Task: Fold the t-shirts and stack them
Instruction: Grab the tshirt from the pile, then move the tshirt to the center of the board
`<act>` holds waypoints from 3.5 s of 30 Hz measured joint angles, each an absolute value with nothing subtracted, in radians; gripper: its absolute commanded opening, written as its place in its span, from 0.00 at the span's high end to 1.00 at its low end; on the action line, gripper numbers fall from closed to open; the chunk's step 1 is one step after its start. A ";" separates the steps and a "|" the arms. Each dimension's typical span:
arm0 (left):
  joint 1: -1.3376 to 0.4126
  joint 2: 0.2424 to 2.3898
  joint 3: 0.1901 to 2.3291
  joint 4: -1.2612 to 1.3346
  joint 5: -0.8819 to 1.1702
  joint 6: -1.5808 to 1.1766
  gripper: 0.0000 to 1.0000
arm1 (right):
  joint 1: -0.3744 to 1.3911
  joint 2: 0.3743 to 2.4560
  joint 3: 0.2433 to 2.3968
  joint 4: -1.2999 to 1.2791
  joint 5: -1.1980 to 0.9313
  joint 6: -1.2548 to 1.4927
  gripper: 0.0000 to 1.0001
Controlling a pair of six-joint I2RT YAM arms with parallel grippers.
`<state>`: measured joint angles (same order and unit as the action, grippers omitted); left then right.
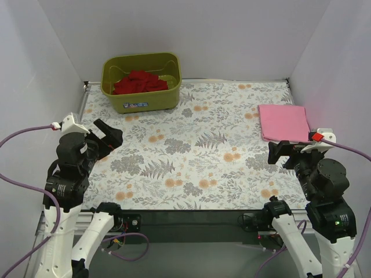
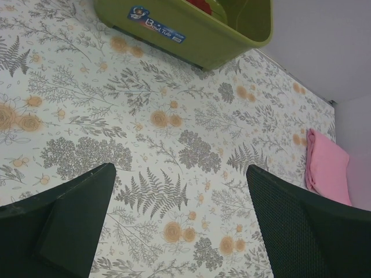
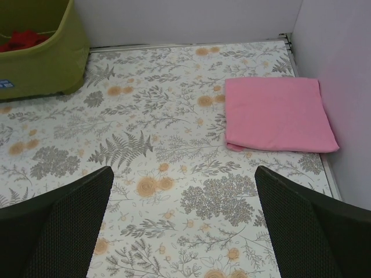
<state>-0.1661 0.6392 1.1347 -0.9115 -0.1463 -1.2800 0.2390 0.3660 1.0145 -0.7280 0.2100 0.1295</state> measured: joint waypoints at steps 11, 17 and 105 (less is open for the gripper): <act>-0.166 0.689 1.134 -0.879 -0.133 -1.261 0.11 | 0.241 0.353 0.945 -0.686 0.165 0.134 0.02; -0.166 0.883 1.183 -0.839 -0.099 -1.240 0.11 | 0.247 0.356 0.870 -0.646 0.080 0.152 0.02; -0.368 1.670 2.101 -0.133 0.825 -1.394 1.00 | 0.265 0.383 0.651 -0.521 -0.212 0.184 0.02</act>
